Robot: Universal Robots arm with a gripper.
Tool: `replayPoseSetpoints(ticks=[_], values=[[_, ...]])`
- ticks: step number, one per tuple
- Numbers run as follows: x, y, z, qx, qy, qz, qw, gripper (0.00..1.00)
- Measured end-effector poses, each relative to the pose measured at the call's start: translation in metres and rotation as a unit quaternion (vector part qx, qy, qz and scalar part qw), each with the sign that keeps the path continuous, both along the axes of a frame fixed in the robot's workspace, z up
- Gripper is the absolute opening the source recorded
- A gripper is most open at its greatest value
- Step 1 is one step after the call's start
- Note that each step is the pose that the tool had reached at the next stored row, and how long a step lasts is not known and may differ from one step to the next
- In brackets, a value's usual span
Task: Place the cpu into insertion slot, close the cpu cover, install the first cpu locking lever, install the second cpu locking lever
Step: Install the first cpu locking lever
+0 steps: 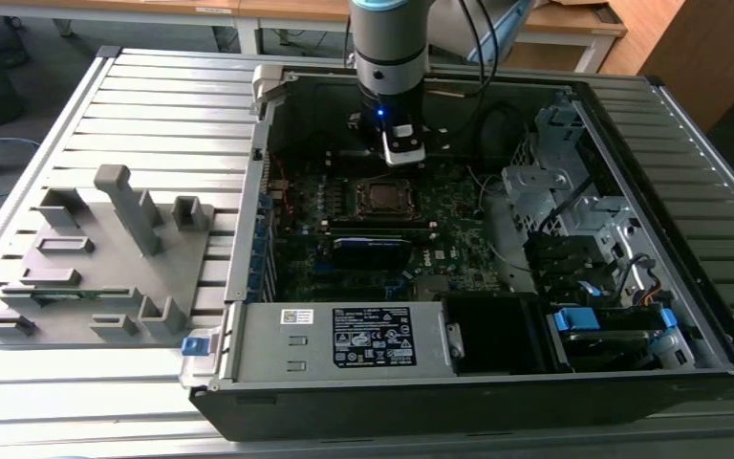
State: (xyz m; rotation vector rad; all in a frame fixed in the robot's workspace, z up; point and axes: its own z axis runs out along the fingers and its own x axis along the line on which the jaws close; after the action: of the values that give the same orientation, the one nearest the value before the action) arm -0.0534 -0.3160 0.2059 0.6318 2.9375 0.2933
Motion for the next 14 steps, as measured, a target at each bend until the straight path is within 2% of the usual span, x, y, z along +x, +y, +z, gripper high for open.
replayPoseSetpoints(ticks=[6, 14], values=[[0.0, 0.0003, -0.0026, 0.0, 0.0, -0.008, 0.99996, 0.11], [-0.0005, 0.0011, -0.0032, 0.0, 0.0, -0.009, 0.99996, 0.11]])
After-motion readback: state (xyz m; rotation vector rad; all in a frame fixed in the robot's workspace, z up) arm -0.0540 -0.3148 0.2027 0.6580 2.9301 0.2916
